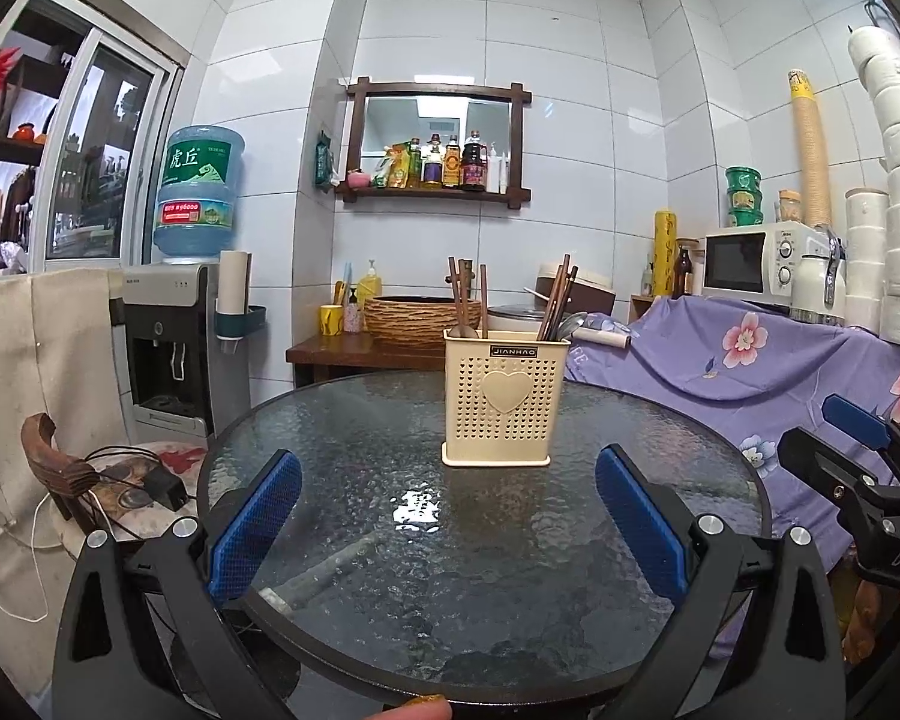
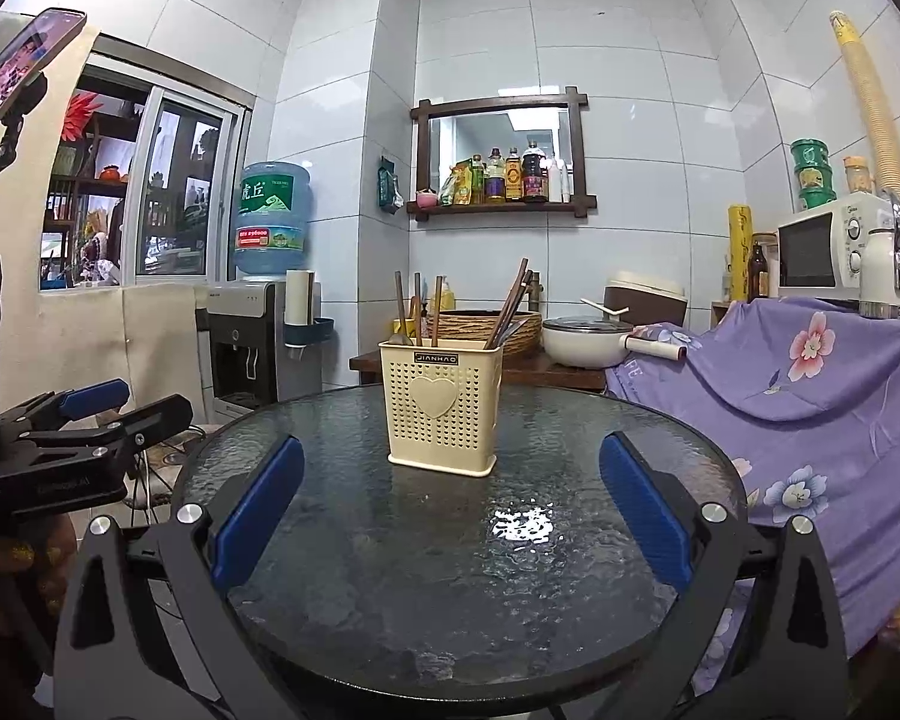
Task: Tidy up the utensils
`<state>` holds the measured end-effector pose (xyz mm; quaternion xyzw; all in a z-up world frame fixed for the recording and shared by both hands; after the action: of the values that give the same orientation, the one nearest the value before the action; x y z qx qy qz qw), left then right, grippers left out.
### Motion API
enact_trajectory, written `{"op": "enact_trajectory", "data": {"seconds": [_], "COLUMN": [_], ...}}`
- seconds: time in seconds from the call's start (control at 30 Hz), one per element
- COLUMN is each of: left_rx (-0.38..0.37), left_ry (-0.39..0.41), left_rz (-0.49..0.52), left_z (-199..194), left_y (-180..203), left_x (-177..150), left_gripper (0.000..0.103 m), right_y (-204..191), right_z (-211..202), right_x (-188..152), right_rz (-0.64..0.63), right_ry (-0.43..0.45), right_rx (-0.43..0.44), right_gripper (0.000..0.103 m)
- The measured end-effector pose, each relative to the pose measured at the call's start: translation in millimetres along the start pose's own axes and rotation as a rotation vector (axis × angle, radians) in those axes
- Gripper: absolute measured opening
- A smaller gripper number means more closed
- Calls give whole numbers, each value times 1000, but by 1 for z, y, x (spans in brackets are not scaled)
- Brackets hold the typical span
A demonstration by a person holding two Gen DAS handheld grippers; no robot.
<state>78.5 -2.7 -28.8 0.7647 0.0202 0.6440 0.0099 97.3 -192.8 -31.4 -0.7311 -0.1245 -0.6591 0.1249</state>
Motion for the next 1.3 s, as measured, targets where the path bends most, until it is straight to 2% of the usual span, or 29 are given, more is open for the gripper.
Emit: {"op": "enact_trajectory", "data": {"seconds": [1.3], "left_rx": [13], "left_ry": [-37], "left_rz": [-16], "left_z": [6], "left_y": [-3], "left_x": [-3], "left_gripper": [97], "right_y": [-3], "right_z": [3], "right_x": [-4], "right_rz": [0], "right_ry": [-12], "right_rx": [1], "right_gripper": [97]}}
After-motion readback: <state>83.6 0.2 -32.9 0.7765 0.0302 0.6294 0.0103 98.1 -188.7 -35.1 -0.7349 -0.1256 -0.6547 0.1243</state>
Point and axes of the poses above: each gripper's, at about its wrist camera, not at the fingertips, and z roughly the way its jaws point, y to its right, x to its top, the point moved 8 cm from there along z, roughly the way its jaws point
